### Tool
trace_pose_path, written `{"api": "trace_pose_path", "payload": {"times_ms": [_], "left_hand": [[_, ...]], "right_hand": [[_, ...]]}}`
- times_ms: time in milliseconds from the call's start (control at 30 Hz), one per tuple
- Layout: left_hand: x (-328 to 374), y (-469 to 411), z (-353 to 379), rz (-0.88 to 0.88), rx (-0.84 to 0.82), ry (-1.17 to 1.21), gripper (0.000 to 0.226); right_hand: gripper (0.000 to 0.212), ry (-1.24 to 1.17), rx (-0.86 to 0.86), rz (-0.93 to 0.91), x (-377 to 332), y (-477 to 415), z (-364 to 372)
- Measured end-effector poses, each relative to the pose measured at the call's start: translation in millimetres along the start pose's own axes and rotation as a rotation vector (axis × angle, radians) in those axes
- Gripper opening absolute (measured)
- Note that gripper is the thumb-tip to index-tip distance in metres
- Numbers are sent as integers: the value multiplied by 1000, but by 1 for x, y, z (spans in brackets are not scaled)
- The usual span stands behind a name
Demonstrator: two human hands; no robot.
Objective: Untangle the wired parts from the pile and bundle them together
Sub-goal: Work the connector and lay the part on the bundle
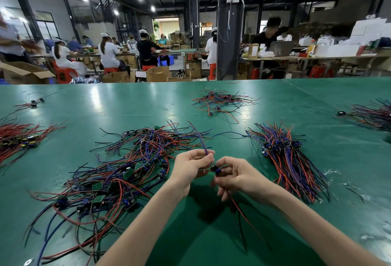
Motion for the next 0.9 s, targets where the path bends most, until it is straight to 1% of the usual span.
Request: {"api": "trace_pose_path", "payload": {"times_ms": [167, 267, 367, 433, 500, 633, 733, 833, 867, 900], "left_hand": [[11, 11, 6, 249, 109, -14, 12], [13, 14, 11, 308, 110, 5, 11], [12, 13, 13, 238, 66, 14, 10], [9, 12, 15, 176, 14, 44, 10], [6, 10, 16, 138, 2, 28, 13], [1, 5, 15, 104, -14, -17, 14], [1, 2, 14, 112, -39, -35, 11], [1, 0, 12, 120, -45, -64, 13], [1, -1, 11, 129, -37, -86, 14], [1, -1, 11, 147, -24, -116, 14]], "right_hand": [[26, -229, -9, 47, 1, 0, -4], [30, -313, -32, 62, 0, 1, -2], [30, -267, -37, 76, -1, 1, 0], [36, -238, 12, 97, 2, -1, 0], [42, -183, 87, 102, 4, -2, -3], [42, -154, 153, 108, 7, -1, -7], [35, -168, 164, 115, 4, -1, -9], [18, -141, 171, 137, 4, 0, -7], [17, -128, 184, 143, 4, 0, -7], [20, -116, 204, 149, 5, 1, -7]]}}
Point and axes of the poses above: each hand's wrist, its own y-axis away from the middle knuckle, its own z-axis out of the palm, x = y × z, the point moved 5 cm from there along -y, towards the middle knuckle, and after that the axes turned 11 degrees about -z, right-handed, at the moved point
